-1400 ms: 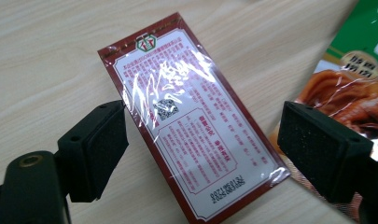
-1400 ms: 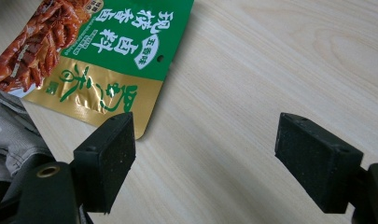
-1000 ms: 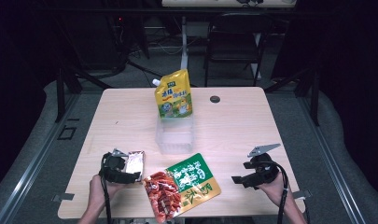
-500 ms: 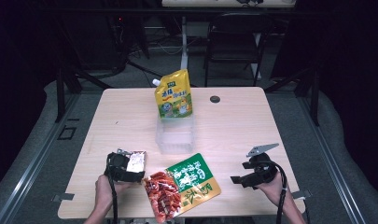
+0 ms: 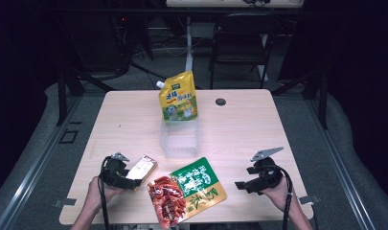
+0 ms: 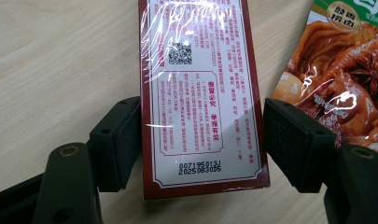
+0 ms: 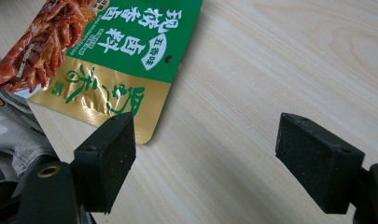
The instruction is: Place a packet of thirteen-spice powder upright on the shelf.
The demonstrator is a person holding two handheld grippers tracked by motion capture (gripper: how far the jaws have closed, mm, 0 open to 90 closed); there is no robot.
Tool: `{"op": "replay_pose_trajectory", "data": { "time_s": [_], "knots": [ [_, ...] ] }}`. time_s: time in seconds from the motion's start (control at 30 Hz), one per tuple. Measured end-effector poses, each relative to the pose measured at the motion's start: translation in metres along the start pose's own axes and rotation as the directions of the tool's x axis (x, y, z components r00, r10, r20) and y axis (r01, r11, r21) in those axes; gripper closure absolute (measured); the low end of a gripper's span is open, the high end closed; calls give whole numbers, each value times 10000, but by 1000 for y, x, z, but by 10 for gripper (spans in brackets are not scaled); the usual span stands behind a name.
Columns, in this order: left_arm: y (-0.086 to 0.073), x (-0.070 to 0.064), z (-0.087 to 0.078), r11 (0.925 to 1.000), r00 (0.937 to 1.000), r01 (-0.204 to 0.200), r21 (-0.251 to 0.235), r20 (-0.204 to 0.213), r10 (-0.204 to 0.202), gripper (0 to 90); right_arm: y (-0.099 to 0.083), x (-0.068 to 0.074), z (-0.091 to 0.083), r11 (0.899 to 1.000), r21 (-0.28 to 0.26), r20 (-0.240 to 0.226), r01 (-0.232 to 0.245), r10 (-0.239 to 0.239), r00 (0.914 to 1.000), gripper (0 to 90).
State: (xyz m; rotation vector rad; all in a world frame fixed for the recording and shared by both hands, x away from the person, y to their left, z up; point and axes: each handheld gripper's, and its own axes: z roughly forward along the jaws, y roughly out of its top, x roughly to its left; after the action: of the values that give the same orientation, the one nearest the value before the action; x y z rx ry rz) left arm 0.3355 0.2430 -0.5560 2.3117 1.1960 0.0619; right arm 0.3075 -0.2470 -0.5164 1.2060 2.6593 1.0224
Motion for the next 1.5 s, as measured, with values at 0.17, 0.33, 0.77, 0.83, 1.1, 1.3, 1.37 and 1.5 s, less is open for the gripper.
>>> {"op": "replay_pose_trajectory", "data": {
  "time_s": [0.17, 0.33, 0.77, 0.83, 1.1, 1.3, 1.37, 1.5],
  "knots": [
    [-5, 6, -10, 9941, 9959, 788, -750, 493, -752, 268, 1, 1, 1, 10000, 52, -69, 11, -11, 10000, 192],
    [-8, 3, -7, 9936, 9947, 962, -594, 417, -938, 256, 1, 2, 3, 10000, 60, -184, 8, -7, 9998, 192],
    [-7, -7, 0, 9996, 9990, 259, -70, -358, -261, 314, 1, 2, 2, 10000, 72, -133, 7, -6, 9999, 194],
    [-7, -8, 0, 9995, 9990, 302, -115, -333, -306, 319, 1, 2, 2, 10000, 55, -202, -3, 4, 9998, 194],
    [-5, -7, -1, 9995, 9994, 305, -38, -150, -306, 324, 0, -1, 0, 10000, 71, -145, -48, 49, 9999, 194],
    [-5, -6, -3, 9995, 9995, 292, -75, -100, -293, 325, -1, -2, -1, 9999, -4, -77, -143, 143, 9999, 195],
    [-4, -6, -4, 9996, 9996, 274, -111, -49, -274, 326, -2, -2, -1, 9999, -76, -29, -150, 150, 9999, 196],
    [-4, -7, -7, 9995, 9996, 270, -152, 3, -270, 326, -2, -4, -2, 9999, 17, 1, -135, 135, 9999, 196]
  ]
}}
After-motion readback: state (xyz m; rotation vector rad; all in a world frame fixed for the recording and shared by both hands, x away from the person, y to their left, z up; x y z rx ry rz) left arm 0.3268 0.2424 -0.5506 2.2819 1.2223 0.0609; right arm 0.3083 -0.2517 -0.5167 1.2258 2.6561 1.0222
